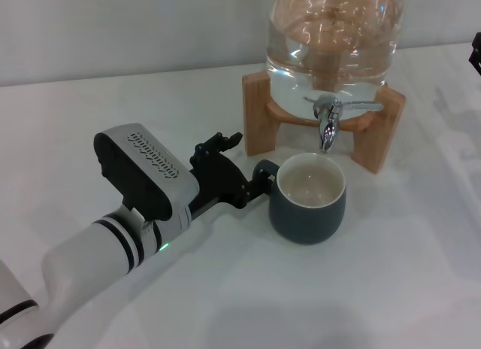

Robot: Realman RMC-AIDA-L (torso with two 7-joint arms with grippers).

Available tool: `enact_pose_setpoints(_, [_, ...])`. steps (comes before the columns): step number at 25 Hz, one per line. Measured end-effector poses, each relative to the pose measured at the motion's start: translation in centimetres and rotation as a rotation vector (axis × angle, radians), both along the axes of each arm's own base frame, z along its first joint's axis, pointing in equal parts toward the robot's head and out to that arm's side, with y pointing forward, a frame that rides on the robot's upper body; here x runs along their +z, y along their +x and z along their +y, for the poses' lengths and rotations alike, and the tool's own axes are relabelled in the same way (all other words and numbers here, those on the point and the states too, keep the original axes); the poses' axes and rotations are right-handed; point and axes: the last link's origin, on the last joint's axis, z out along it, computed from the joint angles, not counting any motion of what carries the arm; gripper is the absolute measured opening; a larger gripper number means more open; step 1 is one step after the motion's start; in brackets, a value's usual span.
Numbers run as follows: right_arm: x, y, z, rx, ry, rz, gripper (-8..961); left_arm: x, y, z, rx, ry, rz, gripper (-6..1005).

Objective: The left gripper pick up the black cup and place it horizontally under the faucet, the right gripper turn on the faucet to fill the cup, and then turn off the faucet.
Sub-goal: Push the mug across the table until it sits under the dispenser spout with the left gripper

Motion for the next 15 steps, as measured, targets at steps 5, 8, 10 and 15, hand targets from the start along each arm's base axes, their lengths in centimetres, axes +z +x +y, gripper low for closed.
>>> enact_pose_setpoints(5, [-0.09,-0.02,-0.02,0.0,-0.001,0.002,821,-0.08,0.12,-0.16,-0.001,-0.005,-0.006,748])
enact_pose_setpoints(8, [-0.1,-0.01,-0.04,-0.001,-0.002,0.002,821,-0.13,-0.05,-0.33,0.001,-0.009,-0.004,748])
enact_pose_setpoints(10, [-0.11,0.01,-0.06,-0.001,-0.002,0.002,821,-0.17,-0.14,-0.46,0.003,-0.01,-0.005,748])
enact_pose_setpoints(15, [-0.14,0.08,-0.16,-0.002,-0.003,0.005,821,-0.29,-0.16,-0.8,0.009,-0.016,-0.015,747])
